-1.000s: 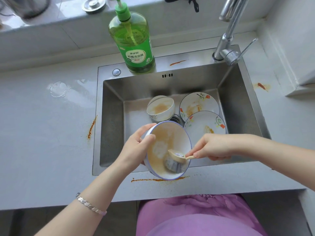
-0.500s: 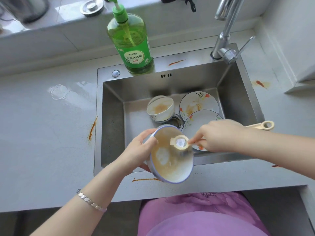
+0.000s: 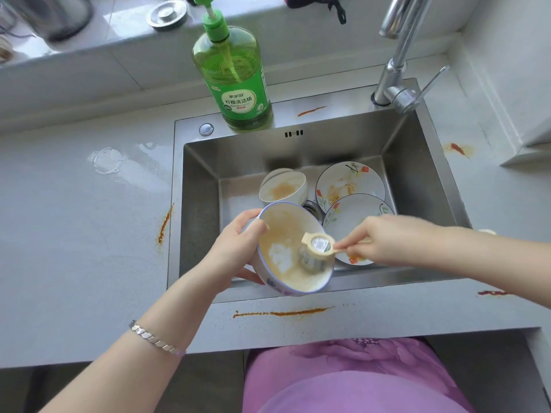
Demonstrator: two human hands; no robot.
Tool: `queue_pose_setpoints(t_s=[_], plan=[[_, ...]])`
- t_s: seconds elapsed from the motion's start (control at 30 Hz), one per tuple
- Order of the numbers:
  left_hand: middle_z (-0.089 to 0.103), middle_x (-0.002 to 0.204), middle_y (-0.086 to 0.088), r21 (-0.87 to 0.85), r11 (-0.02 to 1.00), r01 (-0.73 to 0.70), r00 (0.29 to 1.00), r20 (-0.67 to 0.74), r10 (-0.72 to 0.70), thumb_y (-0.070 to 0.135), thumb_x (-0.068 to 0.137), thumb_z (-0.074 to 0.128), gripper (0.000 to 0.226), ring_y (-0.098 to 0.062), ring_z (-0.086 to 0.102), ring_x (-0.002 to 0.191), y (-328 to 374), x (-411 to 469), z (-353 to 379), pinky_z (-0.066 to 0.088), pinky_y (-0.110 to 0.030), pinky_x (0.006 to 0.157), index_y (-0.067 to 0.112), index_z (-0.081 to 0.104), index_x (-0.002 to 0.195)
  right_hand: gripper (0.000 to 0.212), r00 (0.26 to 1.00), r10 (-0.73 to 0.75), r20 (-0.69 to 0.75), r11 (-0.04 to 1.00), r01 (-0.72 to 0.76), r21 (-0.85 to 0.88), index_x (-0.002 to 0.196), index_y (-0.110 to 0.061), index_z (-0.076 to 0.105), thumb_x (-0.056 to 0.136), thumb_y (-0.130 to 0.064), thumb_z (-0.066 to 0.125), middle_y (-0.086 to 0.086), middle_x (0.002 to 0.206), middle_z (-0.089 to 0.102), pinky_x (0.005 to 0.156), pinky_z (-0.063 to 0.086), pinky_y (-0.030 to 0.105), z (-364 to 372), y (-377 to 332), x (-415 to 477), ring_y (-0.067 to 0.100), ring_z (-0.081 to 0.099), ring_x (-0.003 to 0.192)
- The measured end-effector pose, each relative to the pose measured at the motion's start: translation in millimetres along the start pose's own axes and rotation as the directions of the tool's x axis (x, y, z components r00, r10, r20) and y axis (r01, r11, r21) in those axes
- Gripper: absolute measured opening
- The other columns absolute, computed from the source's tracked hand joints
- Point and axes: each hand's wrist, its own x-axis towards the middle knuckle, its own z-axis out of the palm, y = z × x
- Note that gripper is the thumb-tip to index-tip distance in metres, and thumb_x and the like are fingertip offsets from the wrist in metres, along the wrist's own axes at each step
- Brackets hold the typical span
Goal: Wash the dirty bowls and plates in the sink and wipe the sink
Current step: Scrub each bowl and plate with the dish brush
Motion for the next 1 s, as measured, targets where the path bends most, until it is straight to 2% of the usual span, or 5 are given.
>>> queue_pose_setpoints(t_s=[0.23,0.33,0.43,0.53,1.0], plan=[[0.060,0.089,-0.002,-0.035,0.999,0.008,1.000,0.001,-0.008,0.023,0.090,0.042,0.024,-0.013,0.060,0.051,-1.9,2.9,-3.3,0.053,-0.032,0.049,0.034,0.058,0.106,0.030,0.993,-0.097,-0.071,0.991,0.090,-0.102,0.121,-0.055,0.050,0.097,-0.041,0.039,-0.010,0.117,0.064,0.071,0.039,0.025,14.6,-14.5,-8.9,0.017,0.058,0.105],[0.061,0.092,-0.010,-0.083,0.991,0.104,0.990,0.102,-0.095,0.027,0.091,0.040,0.019,-0.024,0.063,0.062,-7.8,3.4,-4.2,0.057,-0.040,0.057,0.029,0.056,0.101,0.037,0.957,-0.144,-0.251,0.945,0.058,-0.323,0.126,-0.061,0.039,0.099,-0.039,0.030,-0.002,0.099,0.066,0.058,0.038,0.028,9.0,-0.9,1.8,0.022,0.061,0.088],[0.058,0.101,-0.021,-0.100,0.975,0.196,0.957,0.238,-0.168,0.040,0.076,0.046,0.044,-0.031,0.060,0.072,-9.5,5.6,-6.2,0.056,-0.038,0.057,0.015,0.058,0.110,0.038,0.780,-0.411,-0.472,0.874,0.190,-0.447,0.108,-0.053,0.061,0.089,-0.032,0.036,0.000,0.054,0.055,0.035,0.021,0.020,16.4,1.0,14.6,0.024,0.044,0.042],[0.060,0.102,-0.019,-0.128,0.967,0.219,0.932,0.320,-0.169,0.044,0.065,0.047,0.060,-0.031,0.061,0.076,-7.5,7.7,-9.7,0.054,-0.035,0.055,0.010,0.061,0.112,0.037,0.660,-0.546,-0.515,0.828,0.335,-0.449,0.096,-0.042,0.072,0.080,-0.032,0.040,-0.005,0.042,0.029,0.049,0.001,0.010,14.6,-1.3,24.2,0.020,0.020,0.037],[0.065,0.092,-0.013,-0.131,0.968,0.215,0.914,0.375,-0.152,0.036,0.086,0.036,0.039,-0.031,0.058,0.078,0.0,0.7,-13.1,0.057,-0.038,0.061,0.014,0.063,0.102,0.034,0.695,-0.432,-0.575,0.898,0.388,-0.206,0.114,-0.049,0.055,0.084,-0.045,0.039,-0.005,0.050,0.062,0.040,0.020,0.016,8.7,16.2,30.2,0.020,0.042,0.041]])
